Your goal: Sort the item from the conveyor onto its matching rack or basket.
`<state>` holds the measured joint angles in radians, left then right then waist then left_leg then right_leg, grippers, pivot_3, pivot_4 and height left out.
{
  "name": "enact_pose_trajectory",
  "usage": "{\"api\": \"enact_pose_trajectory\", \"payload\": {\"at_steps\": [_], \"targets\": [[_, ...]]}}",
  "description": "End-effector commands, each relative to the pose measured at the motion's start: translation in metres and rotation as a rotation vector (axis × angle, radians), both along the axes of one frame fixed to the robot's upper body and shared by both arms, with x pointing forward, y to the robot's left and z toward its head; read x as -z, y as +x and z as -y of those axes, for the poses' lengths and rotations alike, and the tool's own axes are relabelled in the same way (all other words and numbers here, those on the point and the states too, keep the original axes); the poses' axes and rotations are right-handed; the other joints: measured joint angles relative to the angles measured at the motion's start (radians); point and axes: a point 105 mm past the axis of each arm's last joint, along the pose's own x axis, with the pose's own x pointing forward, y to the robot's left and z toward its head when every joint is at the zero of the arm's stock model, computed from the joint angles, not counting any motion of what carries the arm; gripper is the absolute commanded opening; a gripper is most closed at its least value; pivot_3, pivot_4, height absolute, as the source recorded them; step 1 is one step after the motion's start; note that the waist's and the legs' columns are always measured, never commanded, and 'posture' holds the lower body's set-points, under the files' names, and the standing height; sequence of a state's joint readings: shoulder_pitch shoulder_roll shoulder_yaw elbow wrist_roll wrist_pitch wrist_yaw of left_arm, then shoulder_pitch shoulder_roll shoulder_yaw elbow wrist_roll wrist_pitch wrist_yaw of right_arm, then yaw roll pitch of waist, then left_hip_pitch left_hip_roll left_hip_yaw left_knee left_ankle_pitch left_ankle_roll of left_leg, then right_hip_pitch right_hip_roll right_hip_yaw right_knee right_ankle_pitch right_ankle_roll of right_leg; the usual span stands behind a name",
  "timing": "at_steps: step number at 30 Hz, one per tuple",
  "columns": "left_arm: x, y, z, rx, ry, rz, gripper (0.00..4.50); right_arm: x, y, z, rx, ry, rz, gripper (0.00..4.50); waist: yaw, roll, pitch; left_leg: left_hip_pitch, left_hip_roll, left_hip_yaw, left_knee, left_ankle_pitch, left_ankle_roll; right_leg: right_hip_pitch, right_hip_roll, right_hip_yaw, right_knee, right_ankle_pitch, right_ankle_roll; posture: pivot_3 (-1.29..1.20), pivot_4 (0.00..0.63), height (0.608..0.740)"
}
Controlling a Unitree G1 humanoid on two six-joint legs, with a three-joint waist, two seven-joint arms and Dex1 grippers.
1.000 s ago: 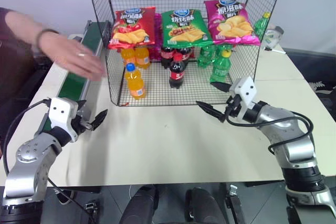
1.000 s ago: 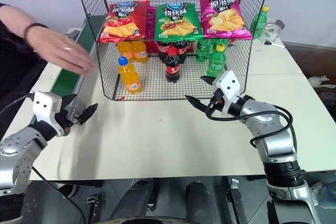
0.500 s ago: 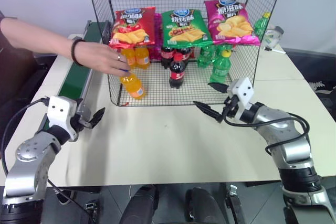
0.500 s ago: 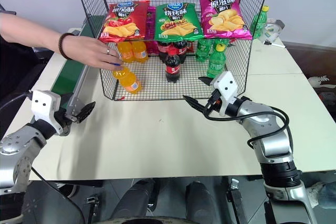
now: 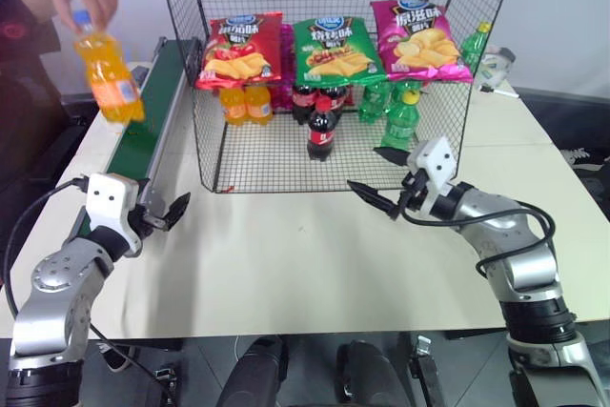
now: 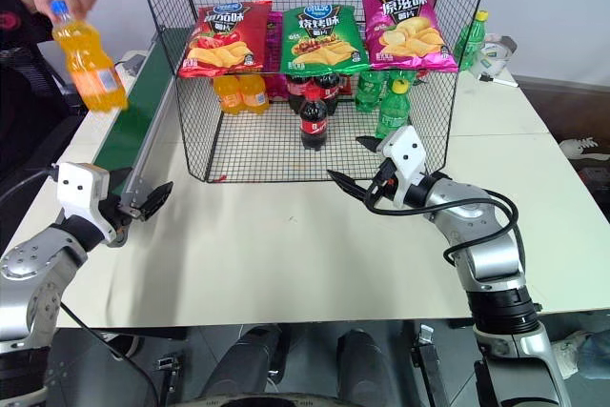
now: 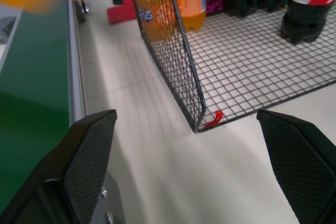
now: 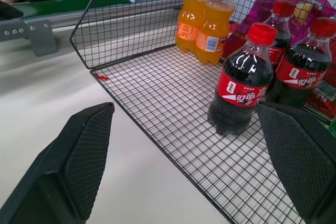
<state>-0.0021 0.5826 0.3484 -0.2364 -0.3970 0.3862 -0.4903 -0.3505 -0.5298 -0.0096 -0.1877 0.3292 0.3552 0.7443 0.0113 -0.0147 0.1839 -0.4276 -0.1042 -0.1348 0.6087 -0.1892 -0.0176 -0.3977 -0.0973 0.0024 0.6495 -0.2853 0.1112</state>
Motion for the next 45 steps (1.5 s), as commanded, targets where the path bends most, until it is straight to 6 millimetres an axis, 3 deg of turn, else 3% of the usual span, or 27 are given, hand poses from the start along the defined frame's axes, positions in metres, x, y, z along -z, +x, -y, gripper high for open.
{"api": "enact_pose_trajectory", "payload": {"at_steps": [1, 4, 12, 20, 35, 41, 45], "targets": [[-0.016, -0.001, -0.009, -0.044, -0.024, 0.056, 4.48, -0.012, 0.001, -0.001, -0.006, 0.013, 0.056, 4.5, 0.0, 0.0, 0.0, 0.0, 0.0, 0.0, 0.0, 0.0, 0.0, 0.0, 0.0, 0.0, 0.0, 0.0, 0.0, 0.0, 0.15, 0.74], [-0.021, 0.001, -0.017, -0.102, -0.044, 0.085, 4.48, -0.011, 0.0, -0.004, -0.009, 0.016, 0.056, 4.5, 0.0, 0.0, 0.0, 0.0, 0.0, 0.0, 0.0, 0.0, 0.0, 0.0, 0.0, 0.0, 0.0, 0.0, 0.0, 0.0, 0.15, 0.74], [-0.031, -0.003, -0.063, -0.398, -0.107, 0.171, 4.48, -0.01, 0.001, -0.012, -0.027, 0.028, 0.058, 4.5, -0.002, 0.0, 0.0, 0.0, 0.0, 0.0, 0.0, 0.0, 0.0, 0.0, 0.0, 0.0, 0.0, 0.002, 0.003, 0.0, 0.15, 0.74], [-0.022, -0.006, -0.084, -0.573, -0.108, 0.159, 4.48, -0.008, -0.001, -0.022, -0.056, 0.041, 0.059, 4.5, 0.001, 0.0, -0.001, 0.0, 0.0, 0.0, 0.001, 0.0, 0.0, 0.0, 0.0, 0.0, 0.0, 0.002, 0.003, 0.0, 0.15, 0.74], [-0.031, 0.002, -0.086, -0.57, -0.095, 0.275, 4.48, -0.013, -0.015, -0.049, -0.128, 0.101, 0.073, 4.5, 0.0, 0.0, -0.001, 0.001, 0.0, 0.0, 0.001, 0.0, 0.0, -0.002, 0.0, -0.001, 0.0, 0.002, 0.004, 0.0, 0.15, 0.74], [-0.028, 0.011, -0.078, -0.529, -0.105, 0.274, 4.48, -0.021, -0.026, -0.057, -0.195, 0.165, 0.064, 4.5, 0.0, 0.0, -0.001, 0.001, 0.0, 0.0, 0.002, 0.0, 0.0, -0.002, 0.0, -0.001, 0.001, 0.002, 0.003, 0.0, 0.15, 0.74], [-0.023, 0.016, -0.074, -0.501, -0.078, 0.253, 4.48, -0.024, -0.044, -0.068, -0.25, 0.214, 0.057, 4.5, 0.0, 0.0, -0.001, 0.001, 0.0, 0.0, 0.001, 0.0, 0.0, -0.002, 0.0, -0.001, 0.001, 0.002, 0.004, 0.0, 0.15, 0.74]]}}
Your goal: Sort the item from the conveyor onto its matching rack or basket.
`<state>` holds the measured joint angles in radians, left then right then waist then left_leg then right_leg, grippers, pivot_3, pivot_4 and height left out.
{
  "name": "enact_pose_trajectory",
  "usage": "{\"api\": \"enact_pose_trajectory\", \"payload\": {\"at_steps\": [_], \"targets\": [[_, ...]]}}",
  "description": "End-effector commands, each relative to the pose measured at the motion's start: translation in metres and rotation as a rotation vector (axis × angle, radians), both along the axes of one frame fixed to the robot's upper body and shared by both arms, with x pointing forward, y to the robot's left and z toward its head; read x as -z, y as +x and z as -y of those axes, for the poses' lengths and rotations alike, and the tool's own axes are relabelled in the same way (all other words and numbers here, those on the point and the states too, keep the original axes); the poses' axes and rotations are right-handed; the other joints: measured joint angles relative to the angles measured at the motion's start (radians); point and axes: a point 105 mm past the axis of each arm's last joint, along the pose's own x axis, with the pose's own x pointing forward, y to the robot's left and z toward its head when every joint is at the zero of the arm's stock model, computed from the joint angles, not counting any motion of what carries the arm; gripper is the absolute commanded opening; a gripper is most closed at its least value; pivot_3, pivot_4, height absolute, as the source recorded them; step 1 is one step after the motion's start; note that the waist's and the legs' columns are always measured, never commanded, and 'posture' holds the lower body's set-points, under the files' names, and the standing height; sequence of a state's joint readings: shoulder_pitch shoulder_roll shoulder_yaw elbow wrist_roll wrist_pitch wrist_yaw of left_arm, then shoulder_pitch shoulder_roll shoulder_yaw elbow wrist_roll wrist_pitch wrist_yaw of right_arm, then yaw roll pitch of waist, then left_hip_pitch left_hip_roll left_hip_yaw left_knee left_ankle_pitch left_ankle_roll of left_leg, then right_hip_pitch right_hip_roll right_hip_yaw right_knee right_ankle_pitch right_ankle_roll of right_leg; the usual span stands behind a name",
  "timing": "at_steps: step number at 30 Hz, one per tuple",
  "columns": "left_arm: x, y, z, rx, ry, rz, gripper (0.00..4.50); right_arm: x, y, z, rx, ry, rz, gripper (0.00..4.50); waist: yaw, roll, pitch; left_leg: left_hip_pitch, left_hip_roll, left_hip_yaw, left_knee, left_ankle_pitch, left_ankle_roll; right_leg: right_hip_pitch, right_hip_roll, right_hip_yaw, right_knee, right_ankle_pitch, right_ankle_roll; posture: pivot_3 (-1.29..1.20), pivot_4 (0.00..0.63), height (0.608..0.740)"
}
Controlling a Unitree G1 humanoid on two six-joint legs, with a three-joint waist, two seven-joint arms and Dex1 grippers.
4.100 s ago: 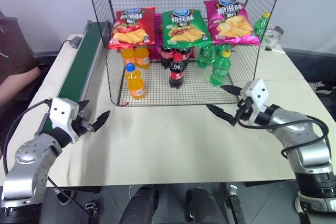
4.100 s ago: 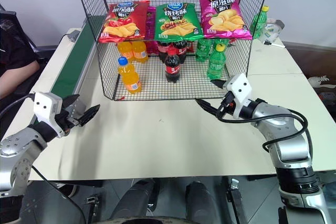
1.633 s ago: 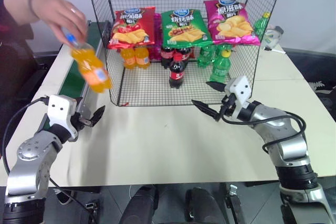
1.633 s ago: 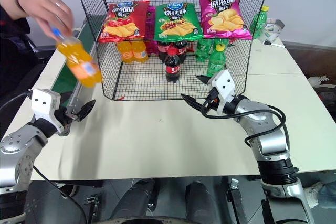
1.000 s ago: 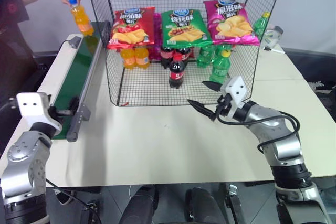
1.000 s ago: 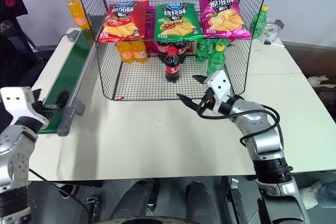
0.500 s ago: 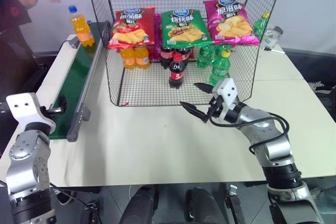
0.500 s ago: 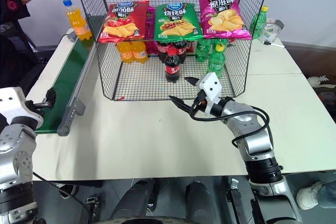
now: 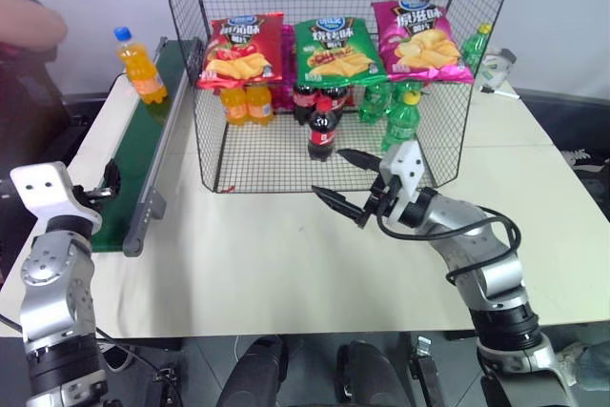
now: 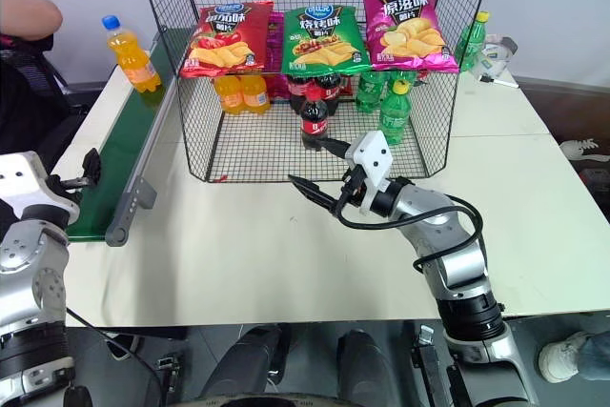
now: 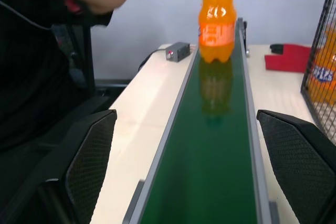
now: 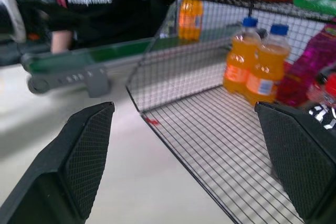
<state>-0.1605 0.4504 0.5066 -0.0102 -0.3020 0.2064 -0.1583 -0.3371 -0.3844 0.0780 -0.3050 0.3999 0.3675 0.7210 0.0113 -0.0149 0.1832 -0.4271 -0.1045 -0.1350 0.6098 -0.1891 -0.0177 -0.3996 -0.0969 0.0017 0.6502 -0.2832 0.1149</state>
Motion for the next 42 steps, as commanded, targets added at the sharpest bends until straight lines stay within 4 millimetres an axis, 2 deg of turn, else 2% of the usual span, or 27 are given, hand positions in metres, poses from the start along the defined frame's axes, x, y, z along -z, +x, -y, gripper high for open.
{"api": "enact_pose_trajectory", "payload": {"at_steps": [1, 9, 19, 31, 42], "targets": [[-0.005, 0.002, 0.002, 0.019, 0.038, 0.017, 4.48, -0.012, -0.024, -0.013, -0.078, 0.058, 0.038, 4.5, 0.0, 0.0, 0.0, 0.0, 0.0, 0.0, 0.0, 0.0, 0.0, 0.0, 0.0, 0.0, 0.0, 0.0, 0.0, 0.0, 0.15, 0.74], [-0.006, 0.004, -0.001, 0.027, 0.026, 0.032, 4.48, -0.01, -0.029, -0.014, -0.072, 0.081, 0.01, 4.5, 0.0, 0.0, 0.0, 0.0, 0.0, 0.0, 0.0, 0.0, 0.0, 0.0, 0.0, 0.0, 0.0, 0.0, 0.0, 0.0, 0.15, 0.74], [-0.005, 0.0, -0.01, 0.026, 0.023, 0.036, 4.48, -0.012, -0.026, -0.016, -0.077, 0.082, 0.023, 4.5, 0.0, 0.0, 0.0, 0.0, 0.0, 0.0, 0.0, 0.0, 0.0, 0.0, 0.0, 0.0, 0.0, 0.0, 0.0, 0.0, 0.15, 0.74], [-0.005, 0.001, -0.016, 0.013, 0.033, 0.046, 4.48, -0.008, -0.039, -0.026, -0.148, 0.082, -0.009, 4.5, 0.0, 0.0, 0.0, 0.0, 0.0, 0.0, 0.0, 0.0, 0.0, 0.0, 0.0, 0.0, 0.0, 0.0, 0.0, 0.0, 0.15, 0.74], [-0.011, 0.0, -0.016, 0.049, 0.019, 0.083, 4.48, -0.001, -0.041, -0.026, -0.147, 0.088, -0.028, 4.5, 0.0, 0.0, 0.0, 0.0, 0.0, 0.0, 0.0, 0.0, 0.0, 0.0, 0.0, 0.0, 0.0, 0.0, 0.0, 0.0, 0.15, 0.74]]}}
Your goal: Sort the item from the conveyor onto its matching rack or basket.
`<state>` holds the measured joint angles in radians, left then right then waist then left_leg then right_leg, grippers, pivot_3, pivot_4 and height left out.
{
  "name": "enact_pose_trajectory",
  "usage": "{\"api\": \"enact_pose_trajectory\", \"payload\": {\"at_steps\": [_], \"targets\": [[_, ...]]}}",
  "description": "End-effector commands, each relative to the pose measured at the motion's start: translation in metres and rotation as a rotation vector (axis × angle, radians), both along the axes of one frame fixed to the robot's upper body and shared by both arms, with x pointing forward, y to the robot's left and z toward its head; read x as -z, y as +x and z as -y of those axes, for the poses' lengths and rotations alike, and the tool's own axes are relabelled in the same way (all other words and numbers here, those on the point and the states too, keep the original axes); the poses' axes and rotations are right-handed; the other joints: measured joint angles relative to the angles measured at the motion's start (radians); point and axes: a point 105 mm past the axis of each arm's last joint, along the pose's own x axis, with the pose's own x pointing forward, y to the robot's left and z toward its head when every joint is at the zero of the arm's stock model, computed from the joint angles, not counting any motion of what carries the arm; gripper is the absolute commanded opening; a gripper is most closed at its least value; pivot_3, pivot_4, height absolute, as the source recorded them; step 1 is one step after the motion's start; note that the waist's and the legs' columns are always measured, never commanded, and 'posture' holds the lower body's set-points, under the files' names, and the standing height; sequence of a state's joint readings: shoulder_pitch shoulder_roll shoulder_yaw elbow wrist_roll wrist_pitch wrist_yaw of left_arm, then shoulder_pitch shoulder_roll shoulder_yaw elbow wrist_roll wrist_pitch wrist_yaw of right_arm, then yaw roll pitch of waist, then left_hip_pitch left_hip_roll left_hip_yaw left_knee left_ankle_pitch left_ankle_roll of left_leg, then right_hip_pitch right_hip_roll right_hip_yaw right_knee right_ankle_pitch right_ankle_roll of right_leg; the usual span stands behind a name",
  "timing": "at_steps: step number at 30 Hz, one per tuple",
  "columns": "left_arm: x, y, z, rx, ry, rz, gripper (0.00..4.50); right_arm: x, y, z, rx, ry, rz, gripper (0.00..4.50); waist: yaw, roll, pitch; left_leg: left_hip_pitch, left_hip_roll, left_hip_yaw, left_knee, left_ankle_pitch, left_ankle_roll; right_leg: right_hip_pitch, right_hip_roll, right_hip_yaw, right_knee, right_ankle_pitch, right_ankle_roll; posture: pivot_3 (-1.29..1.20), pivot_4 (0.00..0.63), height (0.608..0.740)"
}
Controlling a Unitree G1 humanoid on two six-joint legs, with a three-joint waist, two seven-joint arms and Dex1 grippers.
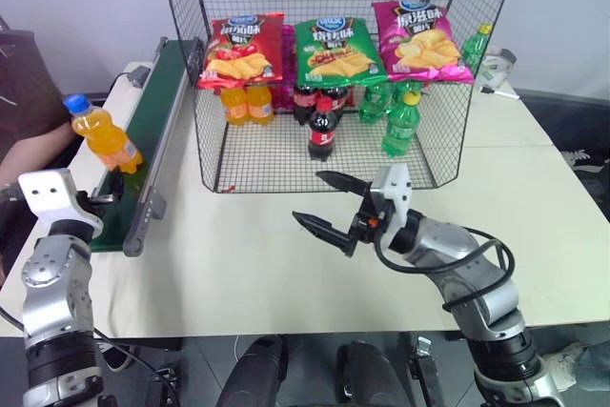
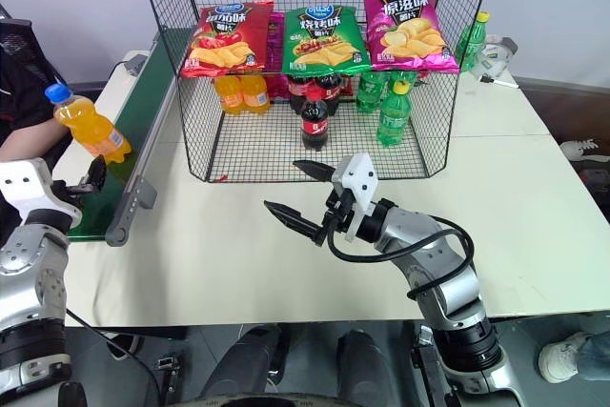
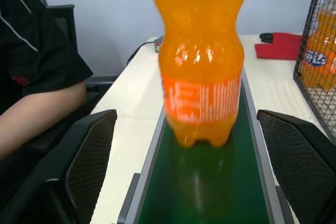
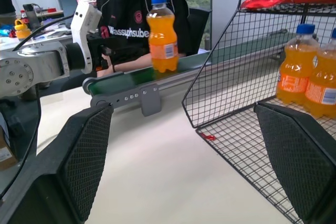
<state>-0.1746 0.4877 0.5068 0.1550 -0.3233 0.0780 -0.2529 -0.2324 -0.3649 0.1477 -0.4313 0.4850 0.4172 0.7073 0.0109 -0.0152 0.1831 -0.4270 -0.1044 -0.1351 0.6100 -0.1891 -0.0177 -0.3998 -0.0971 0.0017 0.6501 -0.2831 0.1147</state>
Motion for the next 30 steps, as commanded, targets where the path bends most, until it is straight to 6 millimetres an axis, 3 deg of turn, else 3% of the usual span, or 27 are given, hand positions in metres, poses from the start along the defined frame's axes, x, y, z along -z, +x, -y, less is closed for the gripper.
{"api": "enact_pose_trajectory", "payload": {"at_steps": [1, 15, 18, 20, 26, 30], "targets": [[-0.025, -0.003, -0.004, 0.013, 0.006, 0.097, 4.48, -0.012, -0.008, -0.004, -0.027, 0.03, 0.053, 4.5, 0.0, 0.0, 0.0, 0.0, 0.0, 0.0, 0.0, 0.0, 0.0, 0.0, 0.0, 0.0, 0.0, 0.0, 0.0, 0.0, 0.15, 0.74], [-0.039, -0.003, -0.002, 0.052, 0.001, 0.122, 4.48, -0.009, -0.01, -0.007, -0.047, 0.041, 0.043, 4.5, 0.0, 0.0, 0.0, 0.0, 0.0, 0.0, 0.0, 0.0, 0.0, 0.0, 0.0, 0.0, 0.0, 0.0, 0.0, 0.0, 0.15, 0.74], [-0.039, -0.003, -0.003, 0.044, 0.002, 0.119, 3.63, -0.01, -0.01, -0.008, -0.046, 0.042, 0.043, 4.5, 0.0, 0.0, 0.0, 0.0, 0.0, 0.0, 0.0, 0.0, 0.0, 0.0, 0.0, 0.0, 0.0, 0.0, 0.0, 0.0, 0.15, 0.74], [-0.038, -0.002, -0.002, 0.044, 0.0, 0.111, 2.75, -0.011, -0.01, -0.008, -0.046, 0.043, 0.043, 4.5, 0.001, 0.0, 0.0, 0.0, 0.0, 0.0, 0.0, 0.0, 0.0, 0.0, 0.0, 0.0, 0.0, 0.0, 0.0, 0.0, 0.15, 0.74], [-0.055, -0.006, 0.01, 0.101, 0.007, 0.164, 2.75, -0.012, -0.011, -0.008, -0.049, 0.044, 0.038, 4.5, 0.001, 0.0, 0.0, 0.0, 0.0, 0.0, 0.0, 0.0, 0.0, 0.0, 0.0, 0.0, 0.0, 0.0, 0.0, 0.0, 0.15, 0.74], [-0.081, -0.005, 0.028, 0.186, 0.02, 0.225, 2.75, -0.012, -0.011, -0.008, -0.052, 0.042, 0.038, 4.5, 0.0, 0.0, 0.0, 0.0, 0.0, 0.0, 0.0, 0.0, 0.0, 0.0, 0.0, 0.0, 0.0, 0.0, 0.0, 0.0, 0.15, 0.74]]}}
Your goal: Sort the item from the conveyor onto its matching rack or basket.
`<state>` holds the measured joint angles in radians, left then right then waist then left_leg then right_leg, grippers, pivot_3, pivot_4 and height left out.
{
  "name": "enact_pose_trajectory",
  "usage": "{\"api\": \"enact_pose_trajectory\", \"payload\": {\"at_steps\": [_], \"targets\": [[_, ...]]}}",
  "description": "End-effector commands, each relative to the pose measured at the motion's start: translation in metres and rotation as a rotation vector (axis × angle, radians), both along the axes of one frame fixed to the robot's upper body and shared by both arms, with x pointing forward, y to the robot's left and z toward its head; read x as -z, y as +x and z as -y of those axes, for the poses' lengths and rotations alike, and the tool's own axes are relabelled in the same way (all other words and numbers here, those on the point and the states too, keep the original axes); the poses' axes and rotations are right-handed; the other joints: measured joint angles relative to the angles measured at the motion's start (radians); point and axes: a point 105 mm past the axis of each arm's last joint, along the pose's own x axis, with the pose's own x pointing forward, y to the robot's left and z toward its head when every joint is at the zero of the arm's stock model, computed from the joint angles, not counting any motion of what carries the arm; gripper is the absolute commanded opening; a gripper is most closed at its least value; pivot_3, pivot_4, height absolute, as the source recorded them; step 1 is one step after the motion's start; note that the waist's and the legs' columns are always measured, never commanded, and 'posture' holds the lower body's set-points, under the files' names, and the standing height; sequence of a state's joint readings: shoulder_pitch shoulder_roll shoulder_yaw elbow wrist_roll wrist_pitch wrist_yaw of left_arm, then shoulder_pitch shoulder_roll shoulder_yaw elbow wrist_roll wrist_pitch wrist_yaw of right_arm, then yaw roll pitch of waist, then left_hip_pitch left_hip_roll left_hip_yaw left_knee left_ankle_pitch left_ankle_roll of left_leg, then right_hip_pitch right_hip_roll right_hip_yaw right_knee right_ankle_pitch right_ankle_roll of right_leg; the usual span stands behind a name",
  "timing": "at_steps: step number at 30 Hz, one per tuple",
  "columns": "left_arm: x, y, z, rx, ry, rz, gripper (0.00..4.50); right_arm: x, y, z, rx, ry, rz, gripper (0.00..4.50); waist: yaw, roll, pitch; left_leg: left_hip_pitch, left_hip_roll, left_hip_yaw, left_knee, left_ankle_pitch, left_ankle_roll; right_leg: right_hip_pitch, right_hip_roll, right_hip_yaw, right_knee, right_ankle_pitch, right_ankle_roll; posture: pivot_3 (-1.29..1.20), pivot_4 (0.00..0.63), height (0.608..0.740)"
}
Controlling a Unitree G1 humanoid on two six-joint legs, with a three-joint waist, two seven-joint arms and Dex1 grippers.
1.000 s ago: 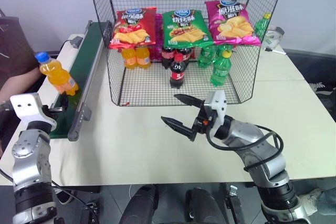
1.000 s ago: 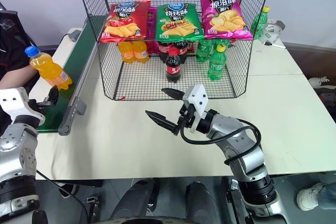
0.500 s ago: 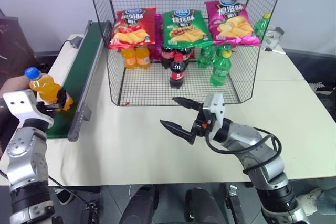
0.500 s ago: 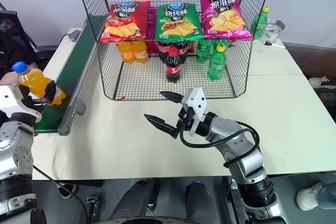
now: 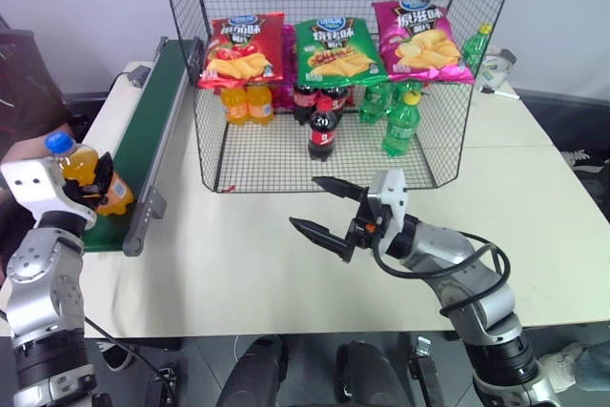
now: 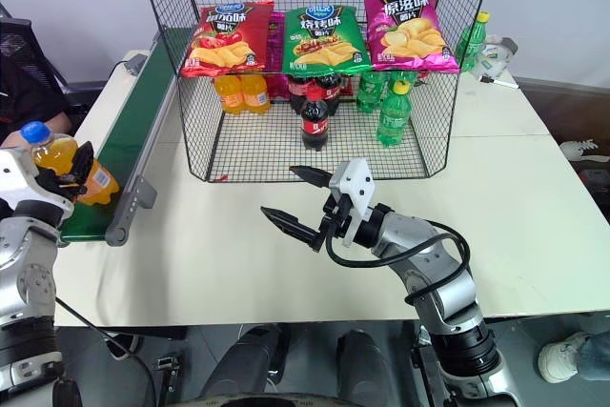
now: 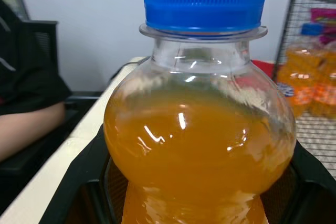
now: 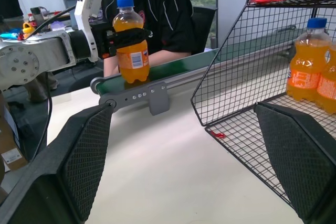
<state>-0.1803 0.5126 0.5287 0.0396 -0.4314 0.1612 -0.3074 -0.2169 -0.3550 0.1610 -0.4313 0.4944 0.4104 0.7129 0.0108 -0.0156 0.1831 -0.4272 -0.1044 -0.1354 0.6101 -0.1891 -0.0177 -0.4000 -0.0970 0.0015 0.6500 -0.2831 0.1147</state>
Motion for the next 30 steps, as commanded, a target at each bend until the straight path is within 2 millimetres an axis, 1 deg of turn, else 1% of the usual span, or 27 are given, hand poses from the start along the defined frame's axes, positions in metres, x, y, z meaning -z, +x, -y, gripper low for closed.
{"api": "enact_pose_trajectory", "payload": {"at_steps": [1, 3, 5, 8, 10, 12, 14, 17, 19, 22, 26, 30], "targets": [[-0.058, -0.003, 0.026, 0.122, 0.059, 0.161, 2.75, -0.016, -0.007, -0.004, -0.032, 0.025, 0.056, 4.5, 0.001, 0.0, 0.0, 0.0, 0.0, 0.0, 0.0, 0.0, 0.0, 0.0, 0.0, 0.0, 0.0, 0.0, 0.0, 0.0, 0.15, 0.74], [-0.071, -0.001, 0.059, 0.285, 0.074, 0.165, 2.75, -0.016, -0.007, -0.004, -0.03, 0.021, 0.06, 4.5, 0.002, 0.0, 0.0, 0.0, 0.0, 0.0, 0.0, 0.0, 0.0, 0.0, 0.0, 0.0, 0.0, 0.0, 0.0, 0.0, 0.15, 0.74], [-0.074, 0.001, 0.088, 0.422, 0.07, 0.146, 2.75, -0.019, -0.006, -0.003, -0.02, 0.018, 0.072, 4.5, 0.003, 0.0, 0.0, 0.0, 0.0, 0.0, 0.001, 0.0, 0.0, 0.001, 0.0, 0.0, 0.0, 0.0, 0.0, 0.0, 0.15, 0.74], [-0.064, 0.006, 0.124, 0.537, 0.083, 0.088, 2.75, -0.021, -0.001, 0.002, 0.007, 0.011, 0.089, 4.5, 0.0, 0.0, 0.0, 0.0, -0.001, 0.0, 0.001, 0.0, 0.0, 0.001, 0.0, 0.0, 0.0, 0.0, 0.0, 0.0, 0.15, 0.74], [-0.055, 0.013, 0.138, 0.534, 0.1, 0.063, 2.75, -0.023, 0.002, 0.005, 0.026, 0.006, 0.095, 4.5, -0.003, 0.0, 0.0, 0.0, -0.001, 0.0, 0.0, 0.0, 0.0, 0.001, 0.0, 0.0, 0.0, 0.0, 0.0, 0.0, 0.15, 0.74], [-0.046, 0.021, 0.151, 0.537, 0.081, 0.051, 2.75, -0.023, 0.004, 0.008, 0.042, -0.003, 0.098, 4.5, -0.007, 0.0, 0.0, 0.0, 0.0, 0.001, -0.001, 0.0, 0.0, 0.003, 0.0, 0.001, 0.001, 0.0, 0.0, 0.0, 0.15, 0.74], [-0.037, 0.034, 0.158, 0.488, 0.101, 0.055, 2.75, -0.021, 0.008, 0.014, 0.072, -0.023, 0.099, 4.5, -0.007, 0.0, 0.0, 0.0, 0.0, 0.001, -0.001, 0.001, 0.0, 0.002, 0.001, 0.0, 0.002, 0.0, 0.0, 0.0, 0.15, 0.74], [-0.026, 0.05, 0.172, 0.47, 0.089, 0.074, 2.75, -0.016, 0.015, 0.026, 0.135, -0.071, 0.099, 4.5, 0.001, 0.0, 0.0, 0.0, 0.0, 0.001, -0.001, 0.001, 0.0, 0.003, 0.001, 0.0, 0.002, 0.0, 0.0, 0.0, 0.15, 0.74], [-0.022, 0.06, 0.178, 0.454, 0.075, 0.086, 2.75, -0.014, 0.018, 0.032, 0.159, -0.083, 0.098, 4.5, 0.002, 0.0, 0.0, 0.0, -0.001, 0.001, 0.0, 0.001, 0.0, 0.003, 0.001, 0.0, 0.002, 0.0, 0.0, 0.0, 0.15, 0.74], [-0.009, 0.081, 0.185, 0.414, 0.039, 0.087, 2.75, -0.014, 0.022, 0.042, 0.204, -0.102, 0.108, 4.5, 0.003, 0.0, 0.0, -0.001, -0.001, 0.001, 0.001, 0.001, 0.0, 0.004, 0.0, -0.001, 0.001, 0.0, 0.0, 0.0, 0.15, 0.74], [0.001, 0.104, 0.19, 0.376, 0.004, 0.08, 2.75, -0.014, 0.022, 0.045, 0.221, -0.107, 0.112, 4.5, 0.003, -0.001, 0.0, -0.001, -0.001, 0.0, 0.002, 0.001, 0.0, 0.004, 0.0, -0.002, 0.002, 0.0, 0.001, 0.0, 0.15, 0.74], [0.007, 0.117, 0.197, 0.374, -0.003, 0.068, 2.75, -0.014, 0.021, 0.044, 0.223, -0.106, 0.113, 4.5, -0.003, -0.001, 0.0, -0.001, -0.001, 0.0, 0.001, 0.001, 0.0, 0.003, 0.0, -0.002, 0.002, 0.0, 0.001, 0.0, 0.15, 0.74]]}}
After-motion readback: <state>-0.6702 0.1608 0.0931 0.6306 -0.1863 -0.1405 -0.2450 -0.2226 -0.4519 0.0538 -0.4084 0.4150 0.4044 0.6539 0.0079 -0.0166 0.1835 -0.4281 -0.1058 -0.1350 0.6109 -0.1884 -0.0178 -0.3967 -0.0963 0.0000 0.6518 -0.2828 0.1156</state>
